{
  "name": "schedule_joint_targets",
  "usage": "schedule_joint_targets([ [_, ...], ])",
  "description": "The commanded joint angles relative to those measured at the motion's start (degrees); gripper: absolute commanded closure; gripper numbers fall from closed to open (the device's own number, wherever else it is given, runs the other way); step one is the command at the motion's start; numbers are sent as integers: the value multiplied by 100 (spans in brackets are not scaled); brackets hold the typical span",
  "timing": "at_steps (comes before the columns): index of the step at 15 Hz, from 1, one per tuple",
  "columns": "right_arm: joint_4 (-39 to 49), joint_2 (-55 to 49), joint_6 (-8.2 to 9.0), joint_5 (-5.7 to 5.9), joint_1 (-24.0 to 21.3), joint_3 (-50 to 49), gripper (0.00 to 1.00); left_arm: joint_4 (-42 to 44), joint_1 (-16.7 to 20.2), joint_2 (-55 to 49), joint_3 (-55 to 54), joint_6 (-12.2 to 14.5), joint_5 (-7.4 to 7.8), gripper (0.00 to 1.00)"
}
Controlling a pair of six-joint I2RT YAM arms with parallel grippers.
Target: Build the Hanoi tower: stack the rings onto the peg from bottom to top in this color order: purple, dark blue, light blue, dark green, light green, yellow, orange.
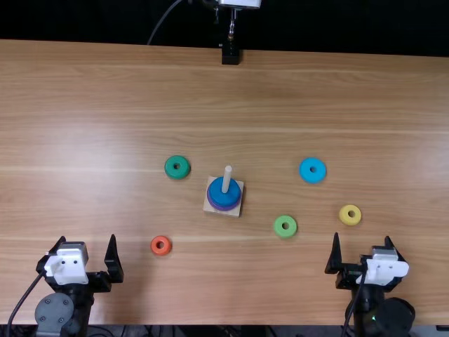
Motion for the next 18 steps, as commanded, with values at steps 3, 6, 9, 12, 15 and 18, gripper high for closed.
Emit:
schedule_joint_targets([
  [3, 171, 439, 35, 70, -52, 1663, 0, -436, 32, -67, -617, 86, 0, 0],
  [6, 140, 1968, 35, 229, 71, 3122, 0, -436, 32, -67, -617, 86, 0, 0],
  [9, 87, 3163, 24, 482, 326, 4598, 0, -436, 32, -67, -617, 86, 0, 0],
  [12, -725, 4464, 35, 524, 686, 5715, 0, -436, 32, -67, -617, 86, 0, 0],
  [15, -2729, 6081, 88, 503, 1082, 7209, 0, -436, 32, -67, -617, 86, 0, 0],
  [18, -3014, 7347, 1396, 566, 1064, 7745, 0, -436, 32, -67, -617, 86, 0, 0],
])
